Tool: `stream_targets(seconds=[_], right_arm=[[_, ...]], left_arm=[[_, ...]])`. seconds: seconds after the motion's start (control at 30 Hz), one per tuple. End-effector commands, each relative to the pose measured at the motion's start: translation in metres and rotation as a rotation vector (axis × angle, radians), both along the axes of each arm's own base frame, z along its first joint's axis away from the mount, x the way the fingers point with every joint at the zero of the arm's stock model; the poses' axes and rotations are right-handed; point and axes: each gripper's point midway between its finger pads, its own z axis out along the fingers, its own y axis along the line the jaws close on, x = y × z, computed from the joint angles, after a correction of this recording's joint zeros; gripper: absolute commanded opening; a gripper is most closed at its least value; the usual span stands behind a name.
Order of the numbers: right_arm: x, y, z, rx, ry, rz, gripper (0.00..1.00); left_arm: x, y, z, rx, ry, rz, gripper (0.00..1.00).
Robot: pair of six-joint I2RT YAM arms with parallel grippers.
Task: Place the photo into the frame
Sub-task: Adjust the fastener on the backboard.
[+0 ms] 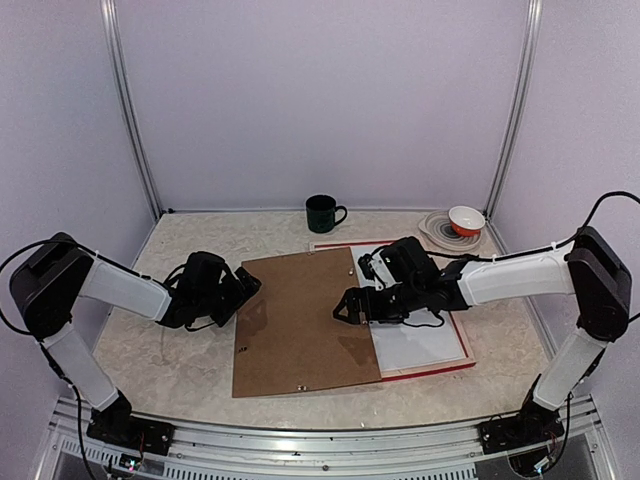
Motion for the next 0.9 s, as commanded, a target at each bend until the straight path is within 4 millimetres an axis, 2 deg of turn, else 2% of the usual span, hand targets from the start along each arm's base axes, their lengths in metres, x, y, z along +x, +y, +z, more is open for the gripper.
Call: stream_targets(seconds=[0.0, 0.27, 0.57, 0.87], right_arm=[[0.008, -0.007, -0.010, -0.029, -0.002, -0.018, 0.99], [-0.001, -0.005, -0.007, 0.003, 0.014, 0.025, 0.99], [-0.009, -0.009, -0.015, -0.014, 0.039, 0.038, 0.99], [-0.008, -0.008, -0.013, -0.014, 0.040, 0.035, 0.99]], left_arm=[[-0.030, 0.000, -0.040, 0.031, 0.157, -0.047, 0.99], [-0.030, -0.001, -0.042, 0.030, 0.160, -0.045, 0.99], [-0.030, -0.002, -0.044, 0.027, 0.165, -0.047, 0.99], [-0.030, -0.003, -0.046, 0.025, 0.170, -0.048, 0.99]])
